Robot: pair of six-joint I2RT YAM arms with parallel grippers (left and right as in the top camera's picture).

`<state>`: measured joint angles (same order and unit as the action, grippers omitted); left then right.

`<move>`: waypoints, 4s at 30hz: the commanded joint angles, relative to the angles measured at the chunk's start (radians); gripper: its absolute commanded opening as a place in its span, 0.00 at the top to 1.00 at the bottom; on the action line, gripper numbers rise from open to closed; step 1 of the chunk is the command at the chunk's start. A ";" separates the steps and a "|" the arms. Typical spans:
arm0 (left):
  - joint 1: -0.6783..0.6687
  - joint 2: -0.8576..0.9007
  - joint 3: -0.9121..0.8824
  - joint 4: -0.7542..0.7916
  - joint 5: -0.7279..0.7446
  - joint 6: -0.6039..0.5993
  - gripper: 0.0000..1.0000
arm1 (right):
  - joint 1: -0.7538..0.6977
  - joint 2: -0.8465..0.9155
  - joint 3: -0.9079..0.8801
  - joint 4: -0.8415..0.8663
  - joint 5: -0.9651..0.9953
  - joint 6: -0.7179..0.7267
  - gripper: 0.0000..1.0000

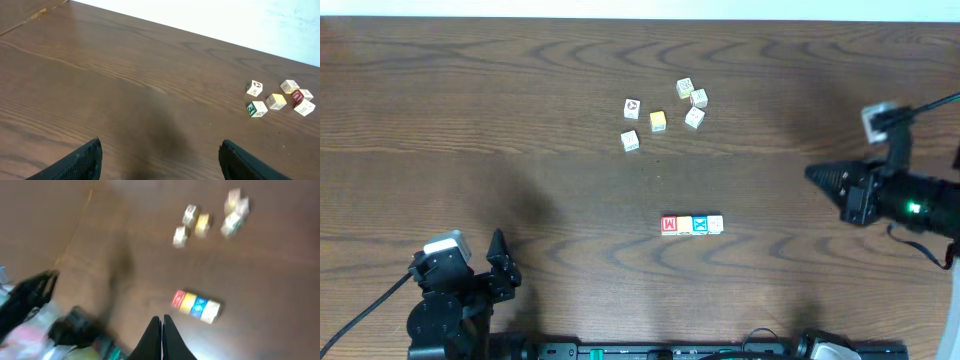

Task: Lift 4 blocks

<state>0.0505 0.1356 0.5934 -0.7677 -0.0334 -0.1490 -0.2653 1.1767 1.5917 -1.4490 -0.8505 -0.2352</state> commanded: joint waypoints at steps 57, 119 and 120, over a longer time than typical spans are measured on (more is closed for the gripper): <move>-0.002 0.116 -0.049 -0.006 0.080 -0.047 0.25 | 0.356 0.033 -0.657 0.526 0.546 0.353 0.99; -0.001 0.823 -0.049 0.229 0.265 -0.048 0.25 | 0.410 0.253 -1.001 1.095 0.434 0.447 0.99; -0.001 0.823 -0.049 0.229 0.265 -0.048 0.25 | 0.411 0.256 -1.001 1.096 0.434 0.454 0.99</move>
<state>0.0505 0.9596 0.5465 -0.5411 0.2276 -0.1871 0.1379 1.4208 0.5861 -0.3573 -0.4309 0.1871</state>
